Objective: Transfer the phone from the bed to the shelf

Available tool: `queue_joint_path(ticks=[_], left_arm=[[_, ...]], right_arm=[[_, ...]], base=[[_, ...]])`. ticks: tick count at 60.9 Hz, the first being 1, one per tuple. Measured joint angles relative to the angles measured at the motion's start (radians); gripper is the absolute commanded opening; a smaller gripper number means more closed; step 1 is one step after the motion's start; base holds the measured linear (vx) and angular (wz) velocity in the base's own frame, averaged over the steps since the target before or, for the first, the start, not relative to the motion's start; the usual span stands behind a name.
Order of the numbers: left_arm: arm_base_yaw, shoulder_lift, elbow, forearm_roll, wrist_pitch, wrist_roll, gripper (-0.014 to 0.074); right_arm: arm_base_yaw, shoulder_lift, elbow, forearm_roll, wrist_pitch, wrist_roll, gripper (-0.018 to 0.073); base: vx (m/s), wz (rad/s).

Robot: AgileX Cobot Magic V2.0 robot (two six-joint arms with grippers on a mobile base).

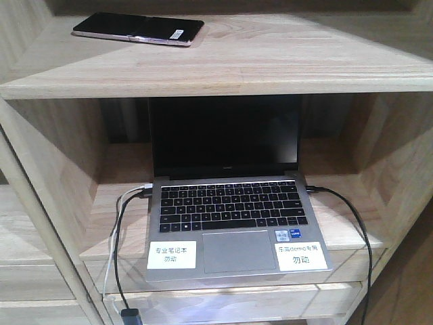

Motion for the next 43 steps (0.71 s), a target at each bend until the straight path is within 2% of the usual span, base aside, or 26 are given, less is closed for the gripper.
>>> queue_joint_path(ticks=[9,35,43], left_arm=[[0.000,0.000,0.000,0.000,0.000,0.000,0.0001],[0.000,0.000,0.000,0.000,0.000,0.000,0.0001],[0.000,0.000,0.000,0.000,0.000,0.000,0.0001]], right_arm=[[-0.056,-0.051,0.083,0.017,-0.040,-0.024,-0.0010],[-0.062,-0.097,0.406,0.017,-0.319,-0.030,-0.0010],[-0.062,-0.097,0.430,0.017,-0.389,-0.030,-0.0010]], base=[[0.00,0.00],[0.00,0.00],[0.00,0.00]])
